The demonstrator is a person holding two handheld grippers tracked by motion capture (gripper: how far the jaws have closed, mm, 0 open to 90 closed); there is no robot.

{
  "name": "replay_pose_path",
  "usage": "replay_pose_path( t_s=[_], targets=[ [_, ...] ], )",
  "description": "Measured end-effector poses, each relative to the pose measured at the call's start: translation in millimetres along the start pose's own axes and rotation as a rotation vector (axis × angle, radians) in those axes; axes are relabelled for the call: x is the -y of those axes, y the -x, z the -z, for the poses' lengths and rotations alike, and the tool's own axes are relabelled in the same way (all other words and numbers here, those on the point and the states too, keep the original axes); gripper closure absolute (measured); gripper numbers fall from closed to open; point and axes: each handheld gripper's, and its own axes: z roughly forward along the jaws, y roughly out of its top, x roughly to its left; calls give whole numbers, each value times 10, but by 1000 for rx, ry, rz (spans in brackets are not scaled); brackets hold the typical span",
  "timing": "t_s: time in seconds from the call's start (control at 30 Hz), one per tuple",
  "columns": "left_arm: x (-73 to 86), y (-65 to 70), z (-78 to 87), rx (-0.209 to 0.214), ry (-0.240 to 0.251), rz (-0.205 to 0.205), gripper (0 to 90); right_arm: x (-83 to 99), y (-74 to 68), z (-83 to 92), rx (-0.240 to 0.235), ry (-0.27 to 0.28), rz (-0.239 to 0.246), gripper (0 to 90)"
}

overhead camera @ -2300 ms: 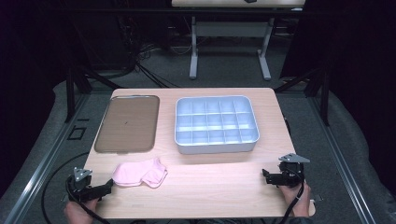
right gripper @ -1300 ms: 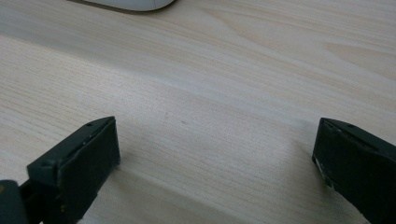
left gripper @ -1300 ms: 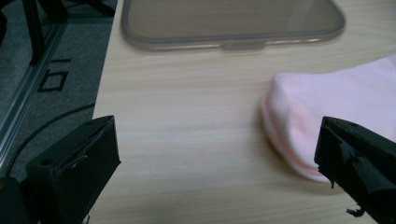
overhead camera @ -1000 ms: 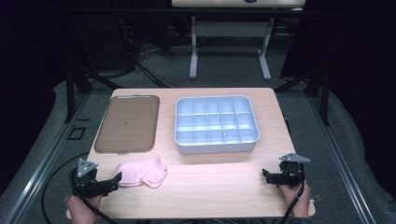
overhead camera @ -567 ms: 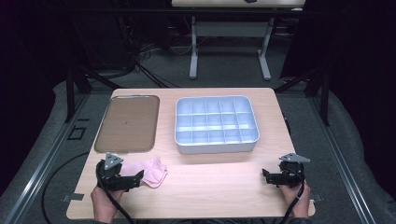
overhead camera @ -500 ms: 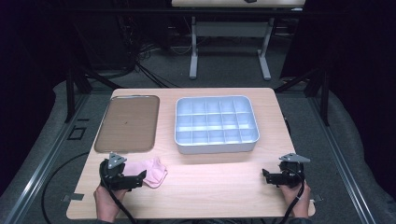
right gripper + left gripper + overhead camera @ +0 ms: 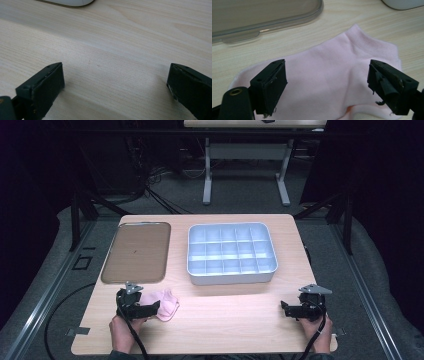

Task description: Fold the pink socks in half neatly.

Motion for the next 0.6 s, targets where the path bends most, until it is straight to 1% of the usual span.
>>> replay_pose_path(
  t_s=[0.07, 0.17, 0.23, 0.27, 0.3, 0.37, 0.47, 0.6],
  targets=[
    [9, -17, -1, -5, 3, 11, 195, 0, 0, -1, 0, 1, 0, 4],
    [12, -46, 27, -13, 12, 24, 204, 0, -1, -1, 0, 1, -1, 5],
    [11, -72, 17, -31, 2, 33, 209, 0, 0, -2, 0, 2, 0, 5],
    [11, -72, 17, -31, 2, 33, 218, 0, 0, -2, 0, 2, 0, 5],
    [17, -88, -2, -31, -16, 37, 222, 0, 0, -2, 0, 2, 0, 5],
    [26, -86, -20, -30, -29, 34, 233, 0, 0, -2, 0, 2, 0, 5],
    [43, -65, -49, -27, -42, 16, 238, -1, 0, -2, 0, 2, -1, 6],
    [51, -20, -63, -58, -55, -12, 236, -1, 0, -1, -1, 2, -1, 7]
  ],
)
